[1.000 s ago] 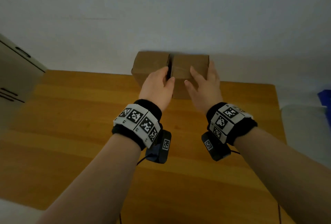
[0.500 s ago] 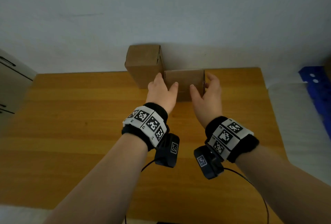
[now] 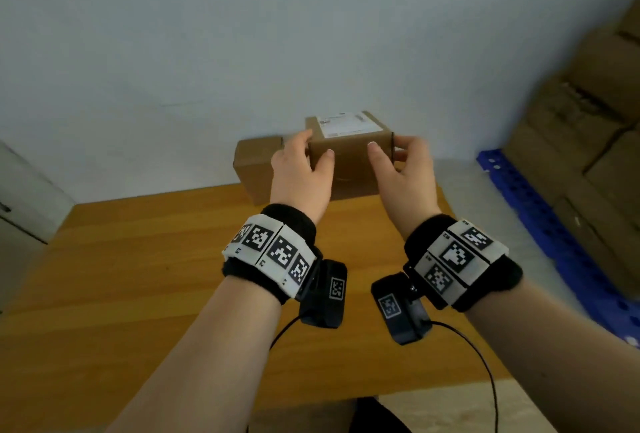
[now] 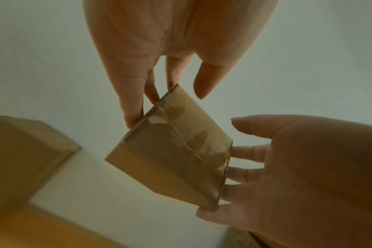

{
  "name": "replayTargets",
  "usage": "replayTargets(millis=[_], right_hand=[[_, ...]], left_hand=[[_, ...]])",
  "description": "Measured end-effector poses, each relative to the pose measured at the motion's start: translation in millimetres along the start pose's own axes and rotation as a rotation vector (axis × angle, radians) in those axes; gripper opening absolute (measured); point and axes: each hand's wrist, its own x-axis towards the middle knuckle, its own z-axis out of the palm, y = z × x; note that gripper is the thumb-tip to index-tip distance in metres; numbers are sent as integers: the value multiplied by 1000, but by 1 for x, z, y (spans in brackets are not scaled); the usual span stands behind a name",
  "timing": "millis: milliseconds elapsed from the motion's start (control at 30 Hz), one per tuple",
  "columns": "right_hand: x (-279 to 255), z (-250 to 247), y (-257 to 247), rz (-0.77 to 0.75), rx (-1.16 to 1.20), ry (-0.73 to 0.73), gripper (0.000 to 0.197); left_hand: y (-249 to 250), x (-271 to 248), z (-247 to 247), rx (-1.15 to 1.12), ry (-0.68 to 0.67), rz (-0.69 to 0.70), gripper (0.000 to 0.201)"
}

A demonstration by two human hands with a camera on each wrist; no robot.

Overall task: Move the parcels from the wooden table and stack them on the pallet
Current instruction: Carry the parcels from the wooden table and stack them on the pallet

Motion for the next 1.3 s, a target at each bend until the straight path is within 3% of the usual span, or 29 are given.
replayTargets(millis=[200,400,567,767,967,1100,1300], right_hand=[[-19,-68,-34,-62,113,144,29],[-7,-138,-58,-153,230,199,30],[14,-216,-56,-226,250,177,28],[37,-308,-50,-333,195,158,44],[44,-372,-51,-332,190,146,41],[48,-404,-56,-347,257,151,30],[53,-439,-61,-265,378,179,15]], left_hand=[[61,-37,6,-121,74,201,37],[121,-53,25,-147,155,304,13],[181,-75,70,-168,233,317,12],[257,-99,133,-231,284,353,18],[303,-110,170,-208,242,344,45],[327,-108,185,-175,176,493,39],[355,-101,207,-224,94,588,40]])
